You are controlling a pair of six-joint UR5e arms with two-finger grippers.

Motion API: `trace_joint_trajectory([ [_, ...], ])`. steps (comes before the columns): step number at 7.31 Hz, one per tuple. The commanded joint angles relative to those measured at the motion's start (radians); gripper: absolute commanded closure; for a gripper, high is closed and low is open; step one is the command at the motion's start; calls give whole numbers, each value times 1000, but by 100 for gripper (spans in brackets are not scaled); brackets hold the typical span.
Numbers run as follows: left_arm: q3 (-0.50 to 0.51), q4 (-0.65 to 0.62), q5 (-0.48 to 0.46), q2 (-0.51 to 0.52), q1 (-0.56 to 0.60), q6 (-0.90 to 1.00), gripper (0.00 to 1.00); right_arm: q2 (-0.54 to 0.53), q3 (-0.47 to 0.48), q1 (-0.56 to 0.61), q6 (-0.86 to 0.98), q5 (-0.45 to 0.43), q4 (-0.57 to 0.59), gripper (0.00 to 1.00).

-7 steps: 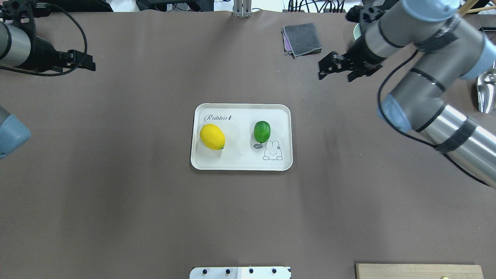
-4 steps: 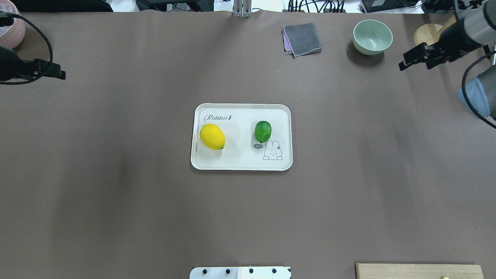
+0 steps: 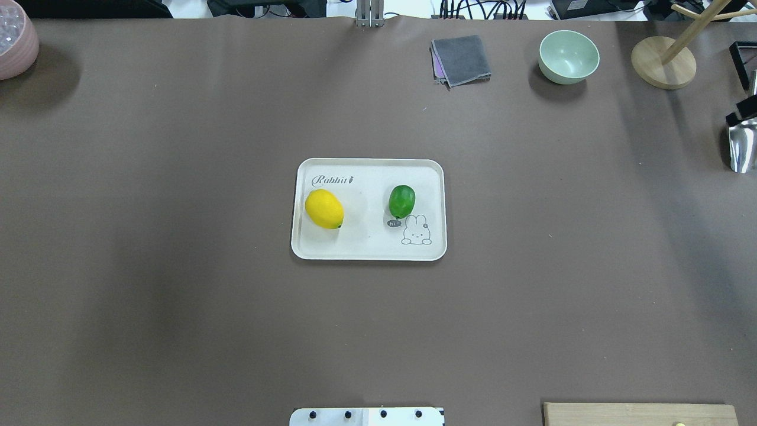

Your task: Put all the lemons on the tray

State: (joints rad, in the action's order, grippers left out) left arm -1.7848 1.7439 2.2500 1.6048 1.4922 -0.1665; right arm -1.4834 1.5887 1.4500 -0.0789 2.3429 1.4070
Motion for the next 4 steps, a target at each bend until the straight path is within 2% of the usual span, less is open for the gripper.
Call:
trace_joint_trajectory([
  [1,-2,-121,92,-73,117,146,1,-114,8,98,114,-4,40,0],
  [2,-5,-116,180,-130,118,147,1,-150,20,127,117,12,40,0],
  [4,40,-43,186,-164,115,139,1,-242,71,144,116,13,41,0],
])
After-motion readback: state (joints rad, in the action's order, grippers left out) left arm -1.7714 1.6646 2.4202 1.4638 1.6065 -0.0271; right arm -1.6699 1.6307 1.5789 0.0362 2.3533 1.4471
